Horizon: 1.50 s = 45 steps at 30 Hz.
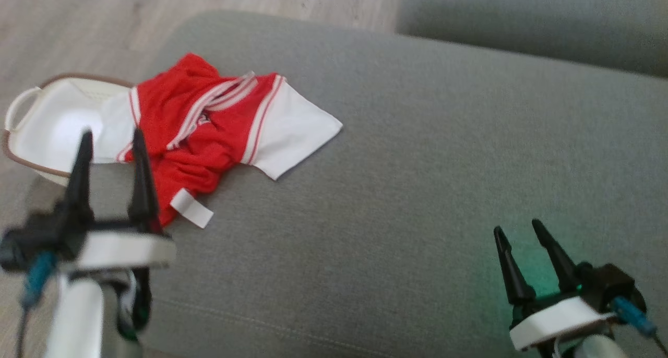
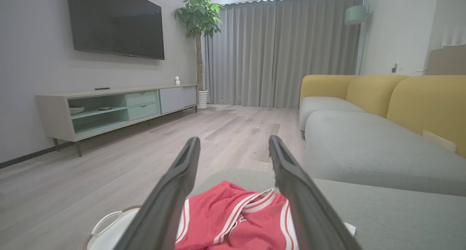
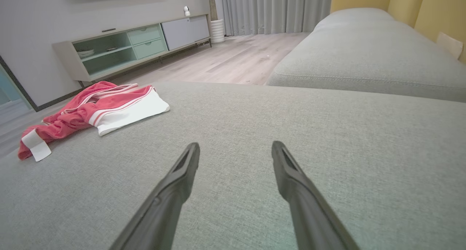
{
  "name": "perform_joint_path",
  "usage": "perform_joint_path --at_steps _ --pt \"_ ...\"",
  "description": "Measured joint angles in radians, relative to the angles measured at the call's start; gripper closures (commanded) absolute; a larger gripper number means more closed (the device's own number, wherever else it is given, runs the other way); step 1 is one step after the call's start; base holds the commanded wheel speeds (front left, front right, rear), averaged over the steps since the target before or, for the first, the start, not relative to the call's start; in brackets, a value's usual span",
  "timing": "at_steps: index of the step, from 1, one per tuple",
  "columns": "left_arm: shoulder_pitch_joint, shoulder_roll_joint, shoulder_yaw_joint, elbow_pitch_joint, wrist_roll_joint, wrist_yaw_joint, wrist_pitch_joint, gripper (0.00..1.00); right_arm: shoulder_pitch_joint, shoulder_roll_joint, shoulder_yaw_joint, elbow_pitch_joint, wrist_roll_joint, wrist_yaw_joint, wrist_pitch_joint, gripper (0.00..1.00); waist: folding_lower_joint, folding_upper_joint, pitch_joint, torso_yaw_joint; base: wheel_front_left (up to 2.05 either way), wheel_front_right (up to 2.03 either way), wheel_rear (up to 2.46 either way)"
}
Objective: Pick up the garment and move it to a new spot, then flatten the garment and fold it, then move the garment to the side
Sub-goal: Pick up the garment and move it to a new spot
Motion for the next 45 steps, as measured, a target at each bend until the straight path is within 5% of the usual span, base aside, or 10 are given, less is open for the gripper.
perform_joint_path --at_steps 6,15,24,33,34,35,45 --pt "-0.225 0.076 0.03 0.178 -0.049 -0.066 0.048 0.0 -0.039 -0.037 0.003 0.001 -0.009 0.0 0.0 0.0 0.0 0.0 0.069 -0.046 0.0 0.0 0.0" --pt "-0.606 0.135 -0.004 0.617 -0.07 -0.119 0.31 0.0 -0.095 -0.085 -0.029 -0.007 -0.021 0.0 0.0 0.0 0.0 0.0 0.203 -0.097 0.0 0.0 0.0" --pt "-0.737 0.183 0.016 1.029 -0.077 -0.079 0.335 0.0 -0.18 -0.123 -0.01 -0.015 -0.028 0.0 0.0 0.0 0.0 0.0 0.305 -0.154 0.0 0.0 0.0" --pt "-0.787 0.2 0.025 1.187 -0.092 -0.074 0.28 0.0 -0.182 -0.148 -0.033 -0.026 -0.035 0.0 -0.002 0.0 0.0 0.0 0.363 -0.204 0.0 0.0 0.0" --pt "-0.792 0.201 0.024 1.197 -0.092 -0.076 0.268 0.78 -0.182 -0.151 -0.037 -0.029 -0.035 0.0 -0.002 0.0 0.0 0.0 0.368 -0.207 0.0 0.0 0.0" --pt "-0.795 0.201 0.023 1.202 -0.092 -0.081 0.254 1.0 -0.182 -0.154 -0.041 -0.031 -0.036 0.0 -0.002 0.0 0.0 0.0 0.372 -0.207 0.0 0.0 0.0" --pt "-0.8 0.201 -0.041 1.123 -0.068 -0.129 0.015 1.0 -0.167 -0.127 -0.04 -0.015 -0.044 0.0 -0.002 0.0 0.0 0.0 0.294 -0.202 0.0 0.0 0.0"
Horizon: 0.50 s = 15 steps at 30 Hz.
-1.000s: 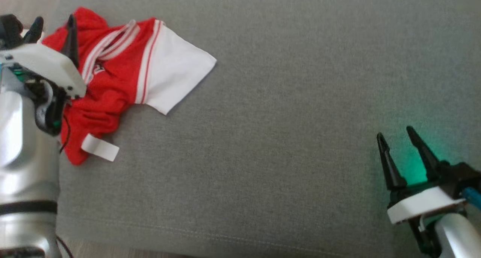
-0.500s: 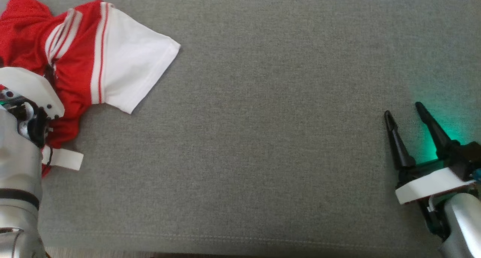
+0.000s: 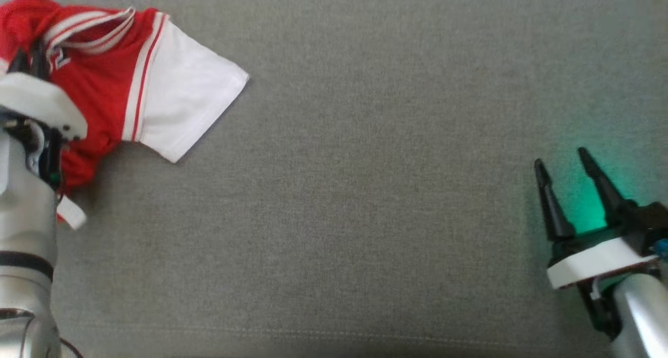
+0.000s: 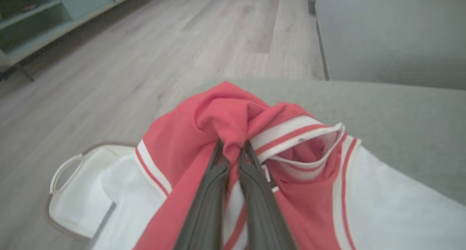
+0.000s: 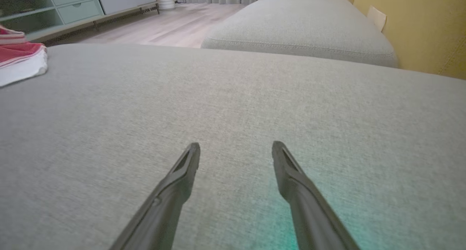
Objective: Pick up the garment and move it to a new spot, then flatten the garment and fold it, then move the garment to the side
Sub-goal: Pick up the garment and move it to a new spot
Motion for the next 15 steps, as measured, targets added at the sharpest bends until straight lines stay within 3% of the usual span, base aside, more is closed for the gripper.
perform_joint_path --at_steps 8,15 --pt "0.0 0.001 -0.08 -0.221 0.02 -0.017 -0.007 1.0 0.016 0.061 0.041 0.031 0.011 0.0 0.0 0.0 0.0 0.0 -0.135 -0.006 0.0 0.0 0.0" --pt "0.008 0.02 -0.303 -0.405 -0.081 -0.024 -0.007 1.0 0.072 0.109 0.063 0.053 0.019 0.0 0.0 0.0 0.0 0.0 -0.266 -0.068 0.0 0.0 0.0"
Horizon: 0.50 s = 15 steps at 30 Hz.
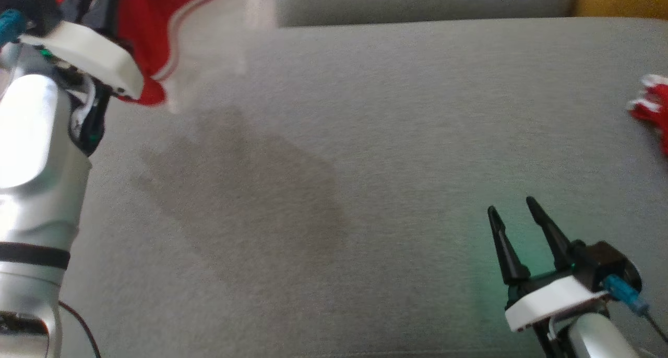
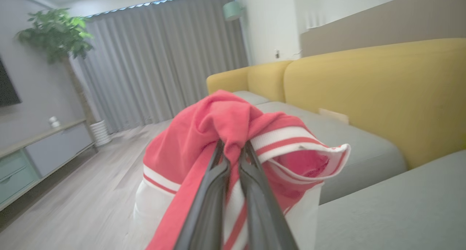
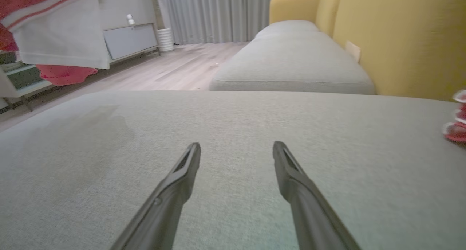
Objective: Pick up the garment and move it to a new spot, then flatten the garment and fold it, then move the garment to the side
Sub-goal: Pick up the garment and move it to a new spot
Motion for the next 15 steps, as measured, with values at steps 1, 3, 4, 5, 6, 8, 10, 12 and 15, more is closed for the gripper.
perform_joint_path --at_steps 1,3,4,5,6,8,10,12,15 --pt "0.001 0.007 -0.029 -0.025 -0.02 0.0 0.001 1.0 0.007 0.005 0.001 0.0 0.0 0.0 0.0 0.0 0.0 0.0 -0.012 -0.018 0.0 0.0 0.0" --pt "0.002 0.02 -0.083 -0.074 -0.056 0.0 0.005 1.0 0.019 0.011 0.002 0.003 0.0 0.0 0.0 0.0 0.0 0.0 -0.034 -0.056 0.0 0.0 0.0" --pt "0.005 0.022 -0.107 -0.101 -0.075 0.0 0.011 1.0 0.026 0.013 0.0 0.003 0.0 0.0 0.0 0.0 0.0 0.0 -0.044 -0.077 0.0 0.0 0.0" --pt "0.01 0.023 -0.129 -0.128 -0.095 0.0 0.017 1.0 0.033 0.014 0.0 0.003 0.0 0.0 0.0 0.0 0.0 0.0 -0.053 -0.098 0.0 0.0 0.0" --pt "0.018 0.024 -0.15 -0.155 -0.114 0.0 0.02 1.0 0.037 0.016 0.0 0.004 0.0 0.0 0.0 0.0 0.0 0.0 -0.06 -0.12 0.0 0.0 0.0" --pt "0.037 0.024 -0.192 -0.199 -0.142 0.0 0.029 1.0 0.044 0.024 0.001 0.003 0.0 0.0 0.0 0.0 0.0 0.0 -0.073 -0.166 0.0 0.0 0.0" --pt "0.064 0.023 -0.24 -0.23 -0.173 0.0 0.05 1.0 0.049 0.035 0.01 0.003 0.0 0.0 0.0 0.0 0.0 0.0 -0.082 -0.212 0.0 0.0 0.0" --pt "0.1 0.023 -0.292 -0.249 -0.2 -0.001 0.069 1.0 0.049 0.044 0.021 0.001 0.0 0.0 0.0 0.0 0.0 0.0 -0.088 -0.258 0.0 0.0 0.0" --pt "0.156 0.024 -0.352 -0.251 -0.234 0.0 0.082 1.0 0.049 0.048 0.026 -0.007 0.0 0.0 0.0 0.0 0.0 0.0 -0.091 -0.324 0.0 0.0 0.0"
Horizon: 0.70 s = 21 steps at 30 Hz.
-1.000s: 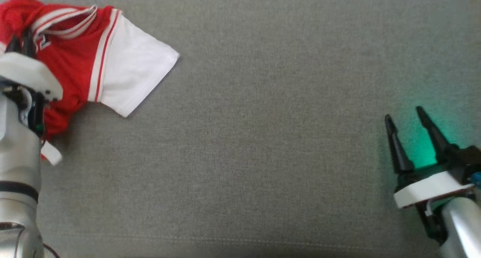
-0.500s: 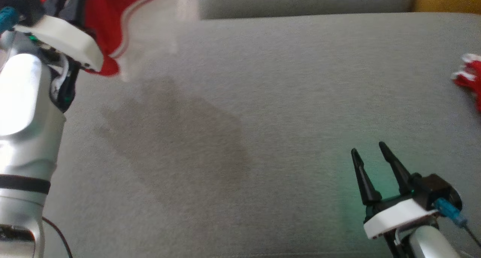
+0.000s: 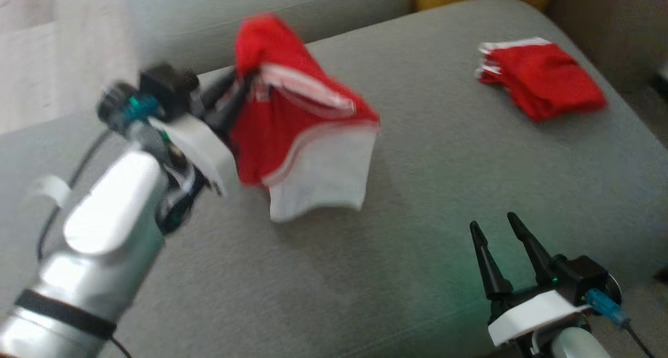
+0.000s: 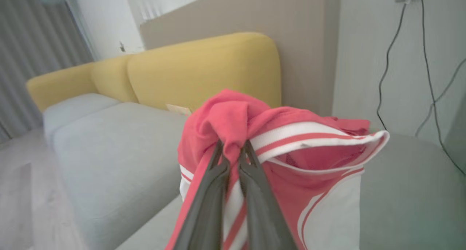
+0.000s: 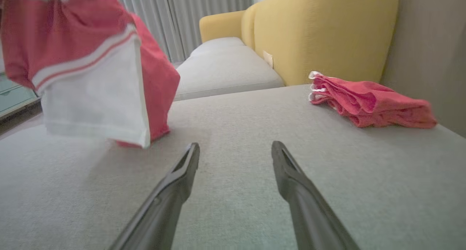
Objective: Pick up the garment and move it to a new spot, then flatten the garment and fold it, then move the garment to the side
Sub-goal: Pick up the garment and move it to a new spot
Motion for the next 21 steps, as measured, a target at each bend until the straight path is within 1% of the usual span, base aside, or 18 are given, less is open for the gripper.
perform_joint_path --at_steps 3,4,5,7,13,14,15,16,19,20,21 --pt "0.049 -0.003 -0.055 0.015 -0.039 0.0 0.002 1.0 0.0 0.004 0.006 -0.006 0.0 0.0 0.0 0.0 0.0 0.0 0.008 -0.059 0.0 0.0 0.0" --pt "0.068 -0.007 -0.086 0.038 -0.055 0.0 -0.004 1.0 -0.001 0.008 0.009 -0.009 0.0 0.0 0.0 0.0 0.0 0.0 0.022 -0.09 0.0 0.0 0.0" --pt "0.073 -0.008 -0.101 0.056 -0.058 0.0 -0.009 1.0 -0.002 0.011 0.011 -0.01 0.0 0.0 0.0 0.0 0.0 0.0 0.033 -0.101 0.0 0.0 0.0" --pt "0.074 -0.01 -0.128 0.107 -0.051 0.0 -0.02 1.0 -0.003 0.019 0.016 -0.014 0.0 0.0 0.0 0.0 0.0 0.0 0.059 -0.116 0.0 0.0 0.0" --pt "0.074 -0.039 -0.119 0.323 -0.051 0.003 -0.06 1.0 -0.038 0.034 0.025 -0.02 0.0 0.0 0.0 0.0 0.0 0.0 0.128 -0.137 0.0 0.0 0.0" --pt "0.075 -0.05 -0.106 0.338 -0.052 0.01 -0.072 0.78 -0.044 0.035 0.026 -0.02 0.0 0.0 0.0 0.0 0.0 0.0 0.133 -0.134 0.0 0.0 0.0" --pt "0.075 -0.063 -0.092 0.346 -0.057 0.012 -0.079 0.51 -0.047 0.035 0.026 -0.02 0.0 0.0 0.0 0.0 0.0 0.0 0.135 -0.129 0.0 0.0 0.0" --pt "0.075 -0.074 -0.077 0.35 -0.062 0.012 -0.082 0.0 -0.048 0.037 0.026 -0.02 0.0 0.0 0.0 0.0 0.0 0.0 0.134 -0.123 0.0 0.0 0.0" --pt "0.087 -0.095 -0.007 0.303 -0.062 0.017 -0.082 0.0 -0.046 0.042 0.024 -0.019 0.0 0.0 0.0 0.0 0.0 0.0 0.12 -0.094 0.0 0.0 0.0" --pt "0.087 -0.095 -0.007 0.303 -0.062 0.017 -0.082 0.0 -0.046 0.042 0.024 -0.019 0.0 0.0 0.0 0.0 0.0 0.0 0.12 -0.094 0.0 0.0 0.0" --pt "0.098 -0.1 0.027 0.277 -0.061 0.02 -0.082 0.0 -0.045 0.042 0.024 -0.018 0.0 0.0 0.0 0.0 0.0 0.0 0.112 -0.082 0.0 0.0 0.0"
